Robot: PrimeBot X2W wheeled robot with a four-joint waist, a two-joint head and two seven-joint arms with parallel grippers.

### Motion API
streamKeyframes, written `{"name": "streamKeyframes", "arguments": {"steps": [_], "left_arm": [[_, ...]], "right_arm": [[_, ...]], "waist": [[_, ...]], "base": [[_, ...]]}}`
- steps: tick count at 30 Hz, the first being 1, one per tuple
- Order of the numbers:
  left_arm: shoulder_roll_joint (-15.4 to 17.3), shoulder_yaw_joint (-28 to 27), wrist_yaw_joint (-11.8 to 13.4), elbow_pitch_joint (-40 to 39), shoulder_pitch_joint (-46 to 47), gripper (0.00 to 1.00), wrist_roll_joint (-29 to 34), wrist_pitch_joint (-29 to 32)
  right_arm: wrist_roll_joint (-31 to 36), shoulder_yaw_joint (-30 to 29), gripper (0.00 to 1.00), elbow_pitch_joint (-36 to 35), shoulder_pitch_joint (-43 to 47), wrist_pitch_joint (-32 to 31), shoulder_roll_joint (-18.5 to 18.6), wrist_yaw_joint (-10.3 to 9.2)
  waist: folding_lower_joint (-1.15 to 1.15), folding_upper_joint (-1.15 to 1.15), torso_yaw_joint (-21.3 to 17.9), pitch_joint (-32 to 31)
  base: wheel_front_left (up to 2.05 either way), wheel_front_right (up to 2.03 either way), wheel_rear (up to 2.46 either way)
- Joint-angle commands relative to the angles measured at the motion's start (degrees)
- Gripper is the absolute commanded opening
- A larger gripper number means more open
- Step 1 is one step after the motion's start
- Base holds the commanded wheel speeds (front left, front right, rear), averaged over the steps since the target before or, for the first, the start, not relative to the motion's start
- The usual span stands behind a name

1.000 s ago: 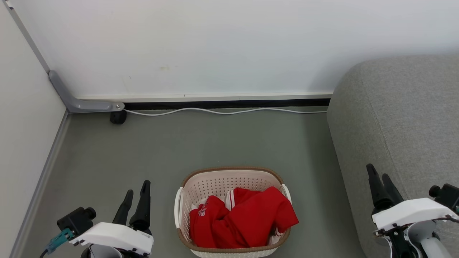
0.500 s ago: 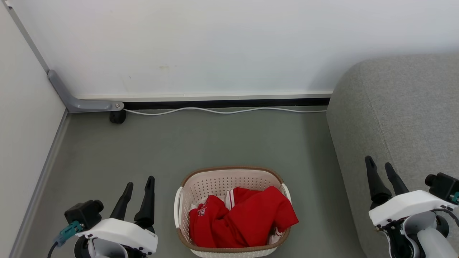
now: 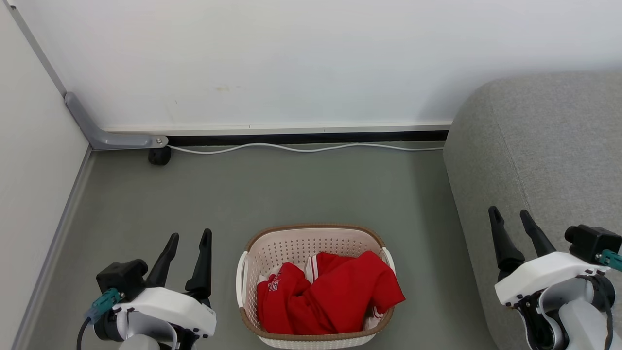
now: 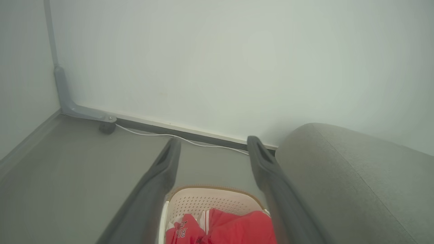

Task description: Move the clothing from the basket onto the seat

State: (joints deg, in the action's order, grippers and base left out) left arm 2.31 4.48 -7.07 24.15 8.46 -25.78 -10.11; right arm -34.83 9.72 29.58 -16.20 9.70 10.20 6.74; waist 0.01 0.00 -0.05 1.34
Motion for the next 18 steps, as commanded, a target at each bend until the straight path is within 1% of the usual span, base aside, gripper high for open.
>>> {"name": "streamKeyframes", "arguments": {"steps": [1,11,18], "left_arm": [[0.5,-1.6,-0.3,-1.2,3.5,1.00,2.0,-0.8],[0.4,-2.0,-0.4,-0.7,4.8,1.00,9.6,-2.5],[0.5,-1.7,-0.2,-0.2,5.3,1.00,13.6,-3.7]], "right_arm": [[1.7,1.2,1.00,-0.9,-2.6,1.2,1.1,0.55],[8.0,2.3,1.00,0.4,-4.0,2.9,1.8,0.63],[12.1,2.5,1.00,1.5,-5.0,4.1,2.2,0.69]], "waist": [[0.00,0.00,0.0,0.0],[0.00,0.00,0.1,0.4],[0.00,0.00,0.0,0.3]], "base": [[0.00,0.00,0.00],[0.00,0.00,0.00],[0.00,0.00,0.00]]}}
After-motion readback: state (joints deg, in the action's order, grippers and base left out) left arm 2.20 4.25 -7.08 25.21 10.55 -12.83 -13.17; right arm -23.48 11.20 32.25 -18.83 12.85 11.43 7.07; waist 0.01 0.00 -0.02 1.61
